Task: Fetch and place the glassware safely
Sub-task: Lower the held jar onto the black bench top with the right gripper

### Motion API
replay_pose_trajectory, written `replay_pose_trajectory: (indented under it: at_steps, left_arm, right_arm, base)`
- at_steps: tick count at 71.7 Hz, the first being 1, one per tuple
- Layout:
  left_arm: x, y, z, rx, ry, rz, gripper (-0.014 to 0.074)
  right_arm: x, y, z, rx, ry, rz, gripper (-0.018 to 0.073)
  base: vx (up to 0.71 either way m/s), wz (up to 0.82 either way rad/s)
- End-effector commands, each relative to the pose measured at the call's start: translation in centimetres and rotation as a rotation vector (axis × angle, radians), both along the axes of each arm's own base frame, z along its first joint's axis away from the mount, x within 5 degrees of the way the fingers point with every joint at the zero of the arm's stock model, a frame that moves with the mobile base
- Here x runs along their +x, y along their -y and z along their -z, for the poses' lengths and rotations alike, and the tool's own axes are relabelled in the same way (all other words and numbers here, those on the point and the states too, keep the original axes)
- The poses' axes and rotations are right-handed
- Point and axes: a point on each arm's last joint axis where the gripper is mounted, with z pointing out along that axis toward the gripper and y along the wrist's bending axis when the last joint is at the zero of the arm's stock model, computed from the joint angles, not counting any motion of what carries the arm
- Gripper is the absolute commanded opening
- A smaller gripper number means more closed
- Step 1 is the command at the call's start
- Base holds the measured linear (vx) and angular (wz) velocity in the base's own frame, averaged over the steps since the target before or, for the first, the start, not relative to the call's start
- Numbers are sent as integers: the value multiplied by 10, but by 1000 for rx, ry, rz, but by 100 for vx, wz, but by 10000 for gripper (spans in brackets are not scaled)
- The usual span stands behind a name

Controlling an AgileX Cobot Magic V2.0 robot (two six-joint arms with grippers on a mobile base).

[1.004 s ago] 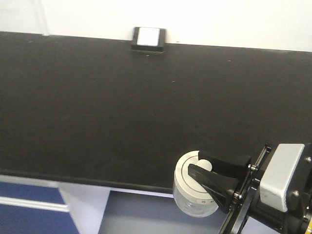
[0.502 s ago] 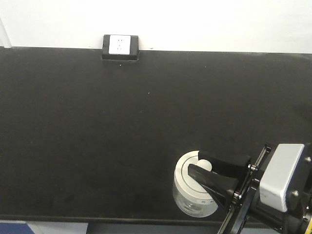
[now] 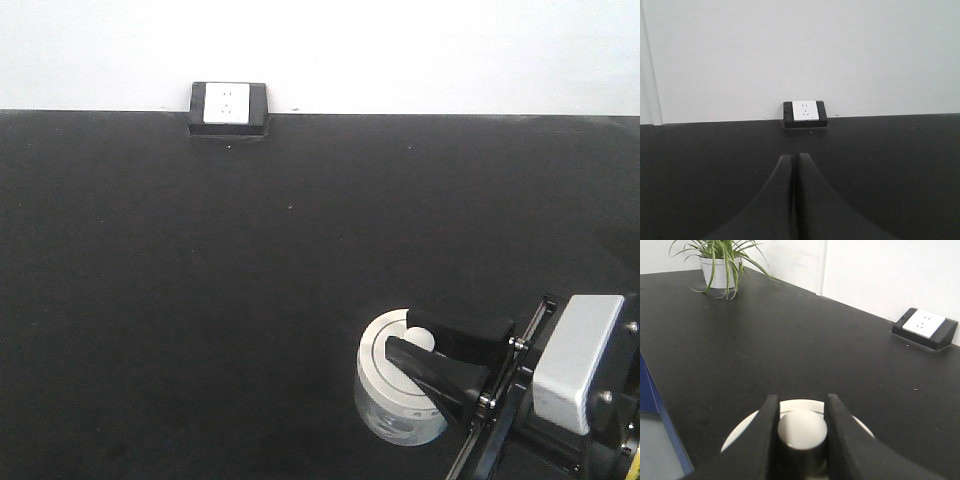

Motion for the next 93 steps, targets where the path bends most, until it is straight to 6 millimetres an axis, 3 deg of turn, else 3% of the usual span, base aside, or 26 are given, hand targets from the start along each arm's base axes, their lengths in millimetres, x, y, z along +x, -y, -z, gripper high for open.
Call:
replay_pose_trajectory:
  at_steps: [1, 73, 83, 93]
  left_arm:
    - [-1, 1, -14, -20, 83, 12, -7]
    - [-1, 1, -14, -20, 83, 12, -7]
    - [-1, 1, -14, -20, 83, 12, -7]
    - [-1, 1, -14, -20, 83, 12, -7]
  right_arm:
    - [0, -3, -18, 90, 63, -32, -1]
    - [2, -1, -17, 86, 55, 0, -1]
    - [17, -2, -16, 86, 53, 84, -1]
    - [47, -4, -17, 142, 7, 244, -1]
  base:
    - [4, -5]
    - [0, 0]
    - [0, 0]
    - [0, 0]
